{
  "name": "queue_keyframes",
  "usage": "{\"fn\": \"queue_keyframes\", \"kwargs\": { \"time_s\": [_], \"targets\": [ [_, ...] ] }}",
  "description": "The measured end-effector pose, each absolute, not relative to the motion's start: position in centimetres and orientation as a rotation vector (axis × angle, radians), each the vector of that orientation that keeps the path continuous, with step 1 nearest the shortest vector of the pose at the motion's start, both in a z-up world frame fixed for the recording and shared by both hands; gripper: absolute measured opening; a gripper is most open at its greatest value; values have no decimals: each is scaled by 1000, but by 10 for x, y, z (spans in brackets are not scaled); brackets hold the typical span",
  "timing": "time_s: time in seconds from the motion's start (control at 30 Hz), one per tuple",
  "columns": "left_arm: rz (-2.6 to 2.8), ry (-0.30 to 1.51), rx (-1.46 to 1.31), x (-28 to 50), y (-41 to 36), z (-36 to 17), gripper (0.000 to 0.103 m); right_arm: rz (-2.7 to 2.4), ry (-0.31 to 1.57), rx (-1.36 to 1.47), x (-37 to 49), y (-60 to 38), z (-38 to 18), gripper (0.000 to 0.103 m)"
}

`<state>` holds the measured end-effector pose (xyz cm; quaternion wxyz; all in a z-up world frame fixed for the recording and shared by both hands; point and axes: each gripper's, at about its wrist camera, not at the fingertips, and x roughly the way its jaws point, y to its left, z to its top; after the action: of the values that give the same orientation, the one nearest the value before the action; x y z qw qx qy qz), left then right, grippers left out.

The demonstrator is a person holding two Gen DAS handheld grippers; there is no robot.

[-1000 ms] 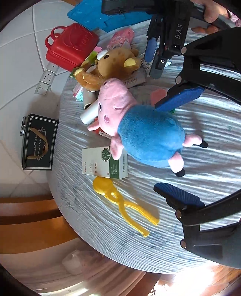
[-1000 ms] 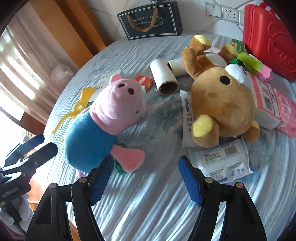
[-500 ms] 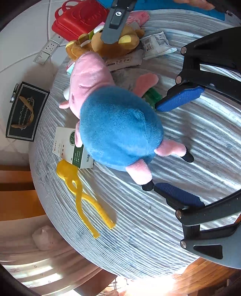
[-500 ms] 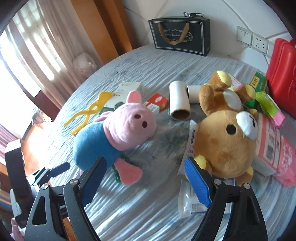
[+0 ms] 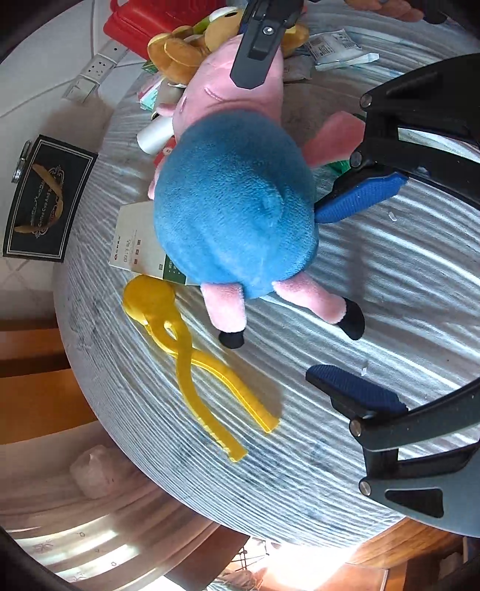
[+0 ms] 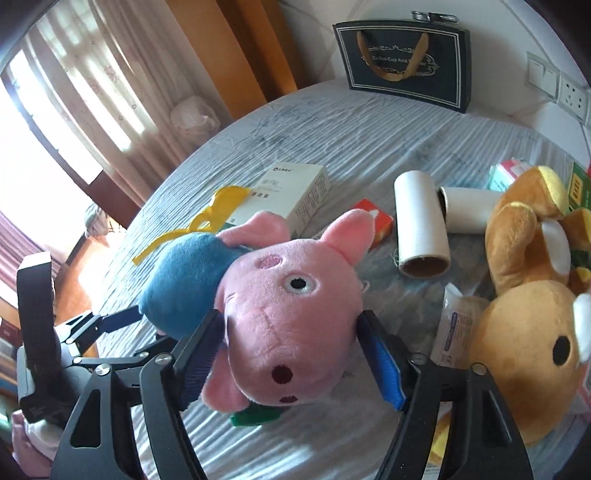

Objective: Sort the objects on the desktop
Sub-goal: 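Close the right tool on the pig plush's body and lift it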

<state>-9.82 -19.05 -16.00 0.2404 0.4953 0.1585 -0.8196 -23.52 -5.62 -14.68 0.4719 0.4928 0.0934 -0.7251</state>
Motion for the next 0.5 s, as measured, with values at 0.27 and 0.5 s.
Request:
{"fn": "queue_keyframes", "kwargs": {
  "time_s": [0.27,0.5],
  "targets": [
    [-2311,373,1383,-111,-190,-167,79,-1806,194,1255,-242,-53,-157,84],
    [-2390,456,1428,-123,-194,-175,16,-1836,259,1261,-237,-66,-159,55]
  ]
}}
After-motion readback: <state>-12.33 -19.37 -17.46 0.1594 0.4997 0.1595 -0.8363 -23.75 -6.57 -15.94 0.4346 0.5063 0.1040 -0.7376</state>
